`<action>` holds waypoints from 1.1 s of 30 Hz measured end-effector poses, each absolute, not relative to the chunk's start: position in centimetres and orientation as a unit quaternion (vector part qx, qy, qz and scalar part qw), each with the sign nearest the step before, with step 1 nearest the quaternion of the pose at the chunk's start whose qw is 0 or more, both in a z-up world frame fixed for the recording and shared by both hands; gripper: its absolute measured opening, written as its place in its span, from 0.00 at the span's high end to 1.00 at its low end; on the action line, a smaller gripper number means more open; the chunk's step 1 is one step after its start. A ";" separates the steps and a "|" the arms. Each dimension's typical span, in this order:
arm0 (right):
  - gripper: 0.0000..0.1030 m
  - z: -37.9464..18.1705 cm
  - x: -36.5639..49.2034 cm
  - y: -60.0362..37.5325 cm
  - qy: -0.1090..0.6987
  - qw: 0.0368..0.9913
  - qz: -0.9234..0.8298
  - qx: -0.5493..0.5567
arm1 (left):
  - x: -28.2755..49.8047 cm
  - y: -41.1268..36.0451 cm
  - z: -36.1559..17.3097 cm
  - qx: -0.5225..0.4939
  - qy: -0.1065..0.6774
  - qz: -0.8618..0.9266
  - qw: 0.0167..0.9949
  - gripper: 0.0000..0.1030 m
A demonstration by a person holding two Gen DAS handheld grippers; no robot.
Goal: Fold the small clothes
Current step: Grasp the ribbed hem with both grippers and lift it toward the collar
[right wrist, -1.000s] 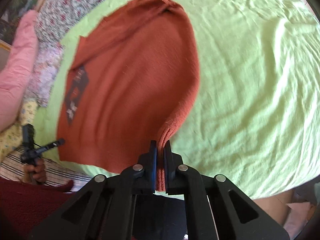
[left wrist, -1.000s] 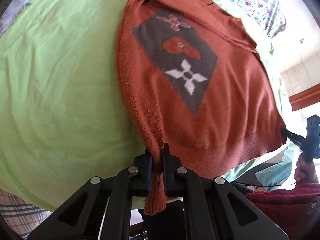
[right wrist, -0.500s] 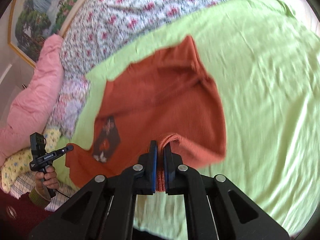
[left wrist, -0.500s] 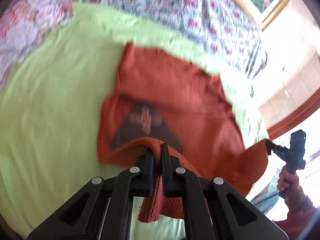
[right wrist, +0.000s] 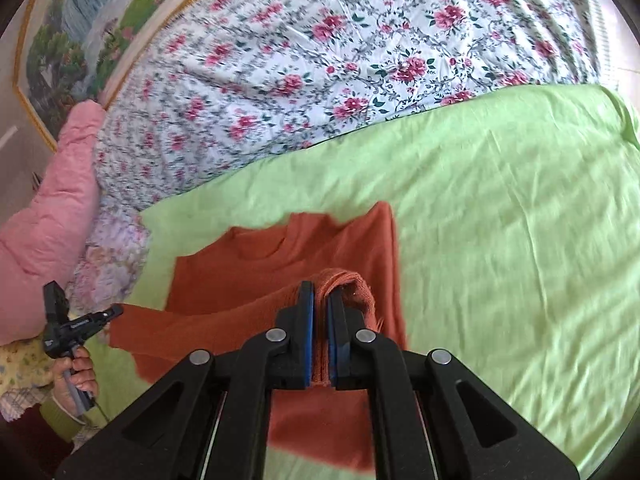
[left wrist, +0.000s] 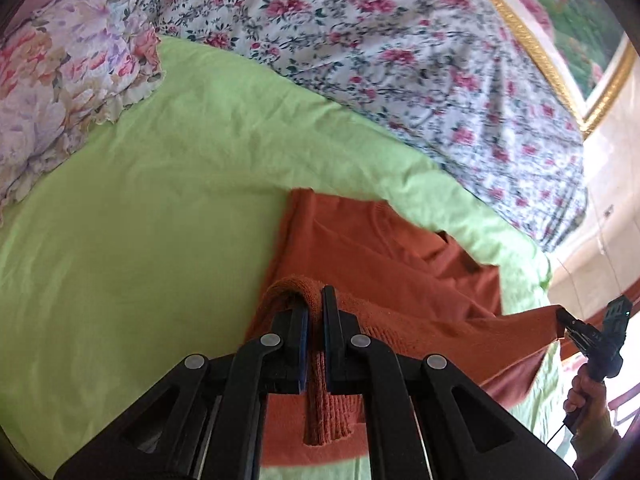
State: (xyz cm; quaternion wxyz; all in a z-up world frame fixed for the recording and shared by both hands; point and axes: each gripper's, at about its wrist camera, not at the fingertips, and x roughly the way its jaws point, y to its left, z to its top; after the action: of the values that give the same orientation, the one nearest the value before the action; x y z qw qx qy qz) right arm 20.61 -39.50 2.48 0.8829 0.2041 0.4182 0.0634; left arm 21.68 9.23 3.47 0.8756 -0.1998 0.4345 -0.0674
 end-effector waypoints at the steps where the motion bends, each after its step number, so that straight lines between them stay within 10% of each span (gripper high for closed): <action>1: 0.94 1.9 21.8 -39.8 0.421 0.882 0.060 0.203 | 22.3 9.2 3.4 -0.201 0.433 -0.068 0.876 0.97; 16: 0.92 -7.1 29.9 -42.5 0.503 0.837 0.009 0.215 | 31.9 8.0 -4.0 -0.194 0.497 -0.020 0.846 0.90; 21: 0.67 -6.2 29.2 -43.2 0.495 0.835 0.000 0.241 | 29.6 7.7 -2.2 -0.185 0.494 -0.038 0.849 0.54; 33: 0.59 -6.8 24.3 -29.9 0.563 0.786 0.231 0.106 | 23.7 -4.0 -6.5 -0.060 0.572 -0.180 0.798 0.55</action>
State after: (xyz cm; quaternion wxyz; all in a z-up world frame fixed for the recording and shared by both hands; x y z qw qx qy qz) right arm 24.33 -29.85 -6.75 0.7865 0.1058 0.5631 0.2306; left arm 23.69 -4.02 -6.48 0.7978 -0.0602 0.5723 -0.1799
